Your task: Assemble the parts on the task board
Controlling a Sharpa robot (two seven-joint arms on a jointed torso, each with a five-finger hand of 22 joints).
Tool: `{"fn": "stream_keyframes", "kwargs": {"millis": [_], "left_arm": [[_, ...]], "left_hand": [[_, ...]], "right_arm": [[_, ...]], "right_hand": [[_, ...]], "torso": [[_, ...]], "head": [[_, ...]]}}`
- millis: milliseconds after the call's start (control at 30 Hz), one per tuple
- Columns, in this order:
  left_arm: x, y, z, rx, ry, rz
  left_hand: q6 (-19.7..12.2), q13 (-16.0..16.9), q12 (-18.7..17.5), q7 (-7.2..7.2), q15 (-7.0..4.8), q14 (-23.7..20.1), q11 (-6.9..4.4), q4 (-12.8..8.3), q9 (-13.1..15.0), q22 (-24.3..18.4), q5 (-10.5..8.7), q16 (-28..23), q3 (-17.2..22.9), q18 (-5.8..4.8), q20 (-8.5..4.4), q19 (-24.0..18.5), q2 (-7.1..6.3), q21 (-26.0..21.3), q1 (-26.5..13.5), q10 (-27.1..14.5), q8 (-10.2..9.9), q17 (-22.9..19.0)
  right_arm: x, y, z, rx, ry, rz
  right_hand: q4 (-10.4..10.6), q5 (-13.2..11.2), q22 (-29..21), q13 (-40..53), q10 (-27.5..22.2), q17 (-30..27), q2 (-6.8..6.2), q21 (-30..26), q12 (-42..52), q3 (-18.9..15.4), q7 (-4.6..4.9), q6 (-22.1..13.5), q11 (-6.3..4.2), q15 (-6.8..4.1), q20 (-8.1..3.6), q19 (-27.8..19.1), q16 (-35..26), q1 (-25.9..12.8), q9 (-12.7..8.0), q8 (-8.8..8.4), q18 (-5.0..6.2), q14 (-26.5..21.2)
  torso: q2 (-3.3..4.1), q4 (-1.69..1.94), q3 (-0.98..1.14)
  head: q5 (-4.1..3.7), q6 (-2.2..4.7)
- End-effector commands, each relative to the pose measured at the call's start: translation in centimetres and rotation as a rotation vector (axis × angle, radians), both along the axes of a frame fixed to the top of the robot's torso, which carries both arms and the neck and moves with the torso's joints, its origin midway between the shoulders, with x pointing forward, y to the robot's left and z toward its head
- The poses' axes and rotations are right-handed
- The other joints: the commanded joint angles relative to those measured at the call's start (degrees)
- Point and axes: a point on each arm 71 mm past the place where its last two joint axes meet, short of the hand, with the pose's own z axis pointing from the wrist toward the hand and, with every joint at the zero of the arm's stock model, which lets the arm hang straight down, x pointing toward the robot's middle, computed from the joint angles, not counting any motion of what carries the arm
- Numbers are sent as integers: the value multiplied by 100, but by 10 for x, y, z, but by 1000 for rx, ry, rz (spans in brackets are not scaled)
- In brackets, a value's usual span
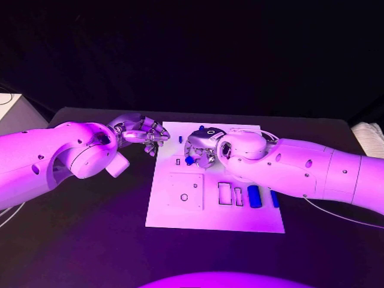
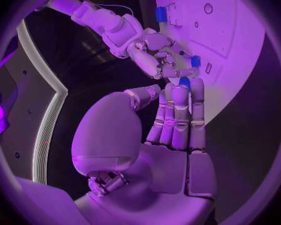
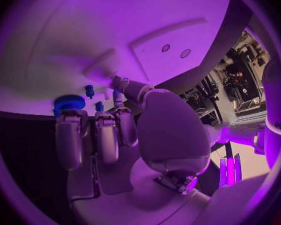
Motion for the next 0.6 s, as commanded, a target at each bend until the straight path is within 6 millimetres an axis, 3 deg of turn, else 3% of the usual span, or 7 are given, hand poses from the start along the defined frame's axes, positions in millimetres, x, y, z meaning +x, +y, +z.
{"fn": "stream_keyframes", "kwargs": {"millis": [33,600], "left_arm": [[0,-1,1,-5,5,-12],[-1,-1,0,-4,6,-12]], "left_hand": [[13,-9,-34,35,-1,-10,7,2,-8,-7,-13,-29,-22,83,16,-13,-2,-26,-2,-4,-16,-8],[13,-48,-41,34,-3,-5,6,-1,-38,-24,-10,-39,-39,84,15,1,-1,-47,10,2,-20,-26]], "right_arm": [[0,-2,2,34,-19,-17],[0,-10,2,87,31,-60]], "right_hand": [[1,-27,1277,671,-1,1506,-12,14,28,-53,27,-41,39,58,40,396,33,-57,-11,-39,-61,606],[148,5,1288,627,-41,1506,-248,21,0,-550,205,-342,245,234,232,406,33,-285,-113,-309,-63,606]], "torso": [[-1,1,-2],[2,2,-3]], "head": [[3,-4],[-12,-13]]}}
